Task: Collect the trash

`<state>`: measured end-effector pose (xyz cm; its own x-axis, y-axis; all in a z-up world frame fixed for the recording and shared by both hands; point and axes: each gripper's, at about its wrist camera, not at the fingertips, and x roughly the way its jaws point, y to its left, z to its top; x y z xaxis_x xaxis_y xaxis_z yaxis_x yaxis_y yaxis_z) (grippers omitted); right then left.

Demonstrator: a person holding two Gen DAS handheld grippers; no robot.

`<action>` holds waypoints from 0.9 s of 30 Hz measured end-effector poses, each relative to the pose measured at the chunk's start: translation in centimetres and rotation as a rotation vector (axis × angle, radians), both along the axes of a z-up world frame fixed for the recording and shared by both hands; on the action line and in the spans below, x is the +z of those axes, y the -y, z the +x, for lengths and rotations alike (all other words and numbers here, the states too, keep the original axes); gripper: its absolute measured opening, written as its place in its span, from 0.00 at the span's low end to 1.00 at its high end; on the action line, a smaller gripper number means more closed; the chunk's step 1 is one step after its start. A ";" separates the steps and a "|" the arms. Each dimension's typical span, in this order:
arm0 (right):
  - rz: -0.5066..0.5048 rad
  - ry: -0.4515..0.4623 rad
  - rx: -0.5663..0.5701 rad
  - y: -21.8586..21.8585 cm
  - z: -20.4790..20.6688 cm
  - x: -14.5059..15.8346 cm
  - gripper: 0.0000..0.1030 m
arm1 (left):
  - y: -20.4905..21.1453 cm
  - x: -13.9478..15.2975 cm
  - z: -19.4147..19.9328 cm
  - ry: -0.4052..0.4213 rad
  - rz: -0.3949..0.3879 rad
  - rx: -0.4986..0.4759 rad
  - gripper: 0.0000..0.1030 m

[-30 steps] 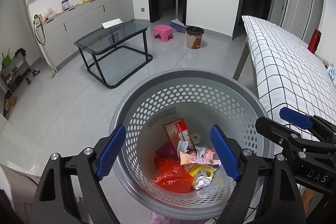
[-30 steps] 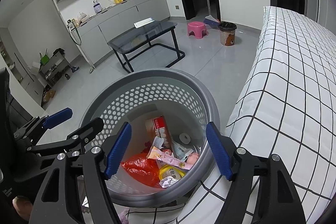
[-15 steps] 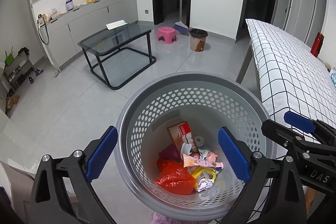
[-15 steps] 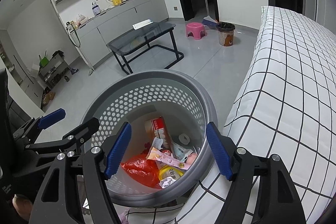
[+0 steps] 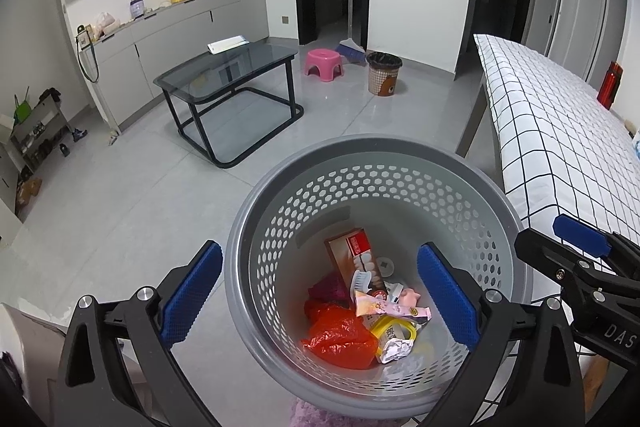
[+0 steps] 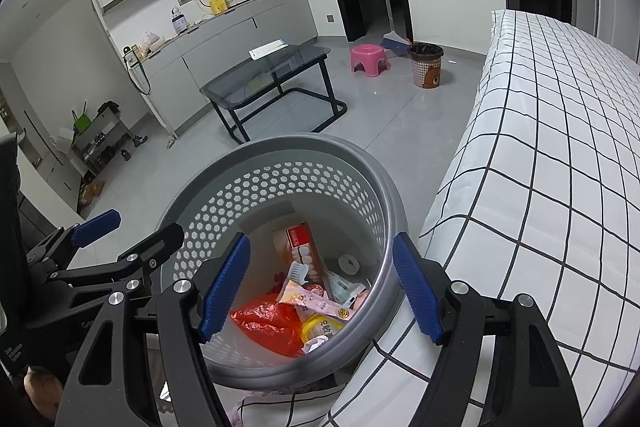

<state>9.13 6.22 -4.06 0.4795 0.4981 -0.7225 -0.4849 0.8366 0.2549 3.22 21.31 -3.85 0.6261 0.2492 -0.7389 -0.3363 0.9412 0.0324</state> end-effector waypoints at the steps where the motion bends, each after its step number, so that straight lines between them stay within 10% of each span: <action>1: 0.001 0.000 -0.001 0.0 0.0 0.0 0.69 | 0.0 0.0 0.0 0.000 0.001 0.000 0.93; 27: 0.003 -0.001 -0.002 0.2 0.1 0.1 0.69 | -0.4 -0.3 -0.1 -0.015 0.011 0.027 0.93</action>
